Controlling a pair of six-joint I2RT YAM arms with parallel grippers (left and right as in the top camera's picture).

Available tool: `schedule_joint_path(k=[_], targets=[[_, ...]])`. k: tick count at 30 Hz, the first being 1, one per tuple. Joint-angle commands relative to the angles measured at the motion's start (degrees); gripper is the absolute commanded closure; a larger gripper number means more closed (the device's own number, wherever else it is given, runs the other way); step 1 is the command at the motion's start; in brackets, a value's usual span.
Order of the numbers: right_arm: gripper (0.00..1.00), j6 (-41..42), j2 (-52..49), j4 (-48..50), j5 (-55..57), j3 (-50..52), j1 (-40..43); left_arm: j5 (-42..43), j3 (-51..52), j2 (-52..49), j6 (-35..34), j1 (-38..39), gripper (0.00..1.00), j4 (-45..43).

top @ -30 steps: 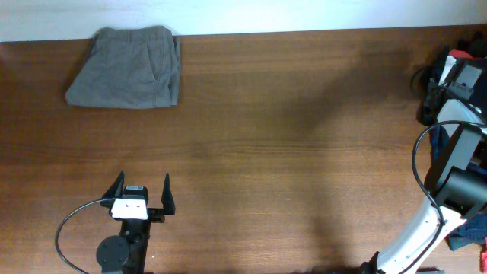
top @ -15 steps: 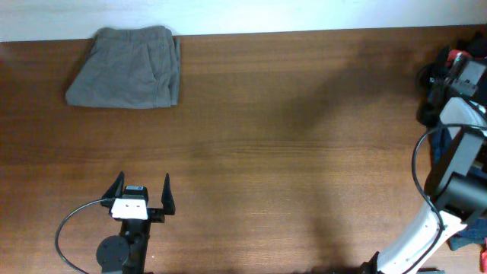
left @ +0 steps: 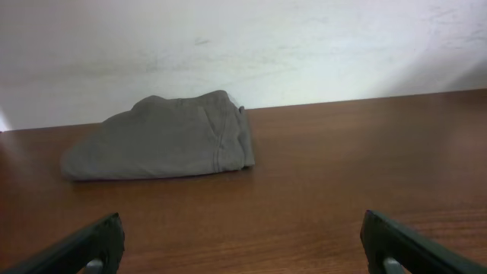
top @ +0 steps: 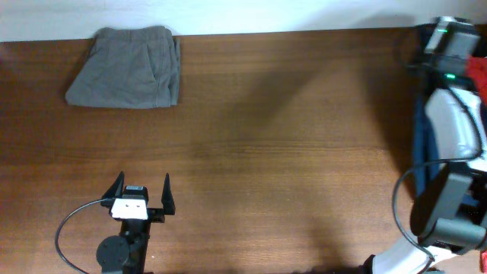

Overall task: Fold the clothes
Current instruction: 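Pull the navy pants left and lay them on the table center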

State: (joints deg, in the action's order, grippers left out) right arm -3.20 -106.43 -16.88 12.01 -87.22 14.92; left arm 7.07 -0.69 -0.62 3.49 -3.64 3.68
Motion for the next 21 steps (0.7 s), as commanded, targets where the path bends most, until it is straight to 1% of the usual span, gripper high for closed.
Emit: schedule_joint_path(k=[1, 6, 12, 17, 21], targets=[[0.96, 0.8, 1.1, -1.2, -2.5, -1.0, -6.7, 0.6, 0.2, 0.3, 0.7, -0.1, 0.01, 0.3], [0.96, 5.7, 1.1, -2.3, -2.7, -1.0, -18.4, 0.6, 0.2, 0.3, 0.7, -0.1, 0.01, 0.3], [0.96, 6.3, 0.7, -3.6, -4.3, -1.0, -32.5, 0.6, 0.2, 0.3, 0.7, -0.1, 0.01, 0.3], [0.96, 16.2, -0.4, -5.7, -4.3, -1.0, -41.6, 0.6, 0.2, 0.3, 0.7, -0.1, 0.01, 0.3], [0.96, 22.3, -0.8, -9.7, -4.3, -1.0, -47.5, 0.6, 0.2, 0.3, 0.7, -0.1, 0.01, 0.3]])
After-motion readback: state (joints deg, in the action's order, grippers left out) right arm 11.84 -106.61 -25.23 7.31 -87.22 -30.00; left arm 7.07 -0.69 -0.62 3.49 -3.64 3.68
